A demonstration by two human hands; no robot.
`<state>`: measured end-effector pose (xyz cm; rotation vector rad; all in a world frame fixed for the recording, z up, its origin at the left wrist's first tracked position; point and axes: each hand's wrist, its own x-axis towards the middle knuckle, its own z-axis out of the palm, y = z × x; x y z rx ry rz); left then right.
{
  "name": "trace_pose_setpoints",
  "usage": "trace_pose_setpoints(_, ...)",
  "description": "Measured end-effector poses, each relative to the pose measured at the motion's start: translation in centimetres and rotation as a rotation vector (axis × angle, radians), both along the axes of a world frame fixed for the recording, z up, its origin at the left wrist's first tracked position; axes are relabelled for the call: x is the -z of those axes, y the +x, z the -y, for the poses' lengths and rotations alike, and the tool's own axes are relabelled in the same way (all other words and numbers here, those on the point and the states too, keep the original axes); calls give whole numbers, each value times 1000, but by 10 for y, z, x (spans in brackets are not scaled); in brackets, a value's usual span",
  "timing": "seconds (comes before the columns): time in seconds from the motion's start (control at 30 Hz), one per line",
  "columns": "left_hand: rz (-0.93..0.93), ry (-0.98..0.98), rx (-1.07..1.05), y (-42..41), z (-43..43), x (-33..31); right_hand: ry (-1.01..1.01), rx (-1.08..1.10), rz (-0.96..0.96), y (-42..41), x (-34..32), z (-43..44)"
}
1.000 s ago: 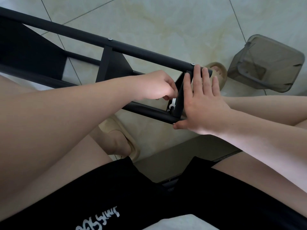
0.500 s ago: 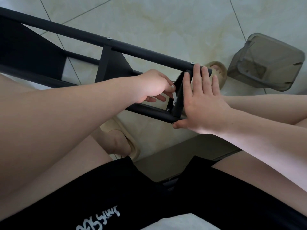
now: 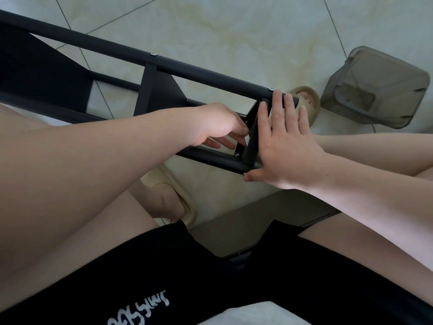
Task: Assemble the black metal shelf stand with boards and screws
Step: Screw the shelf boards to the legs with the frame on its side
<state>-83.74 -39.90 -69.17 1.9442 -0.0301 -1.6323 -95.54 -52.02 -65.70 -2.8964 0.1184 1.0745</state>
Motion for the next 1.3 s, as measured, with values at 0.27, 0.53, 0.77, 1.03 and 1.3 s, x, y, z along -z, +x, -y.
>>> trace_pose_setpoints(0.27,25,-6,-19,0,2,-1,3,4,-5,0,1,0)
trace_pose_setpoints(0.53,1,7,25,-1,7,-3,-5,-1,0,0,1,0)
trace_pose_setpoints(0.77,7,28,63,1,9,-7,-7,-5,-9,-1,1,0)
trace_pose_setpoints(1.03,37,73,142,0,11,-11,-8,-11,-11,-2,0,-1)
trace_pose_setpoints(1.3,74,60,225,4,6,-5,-10,-10,-25,-1,-2,0)
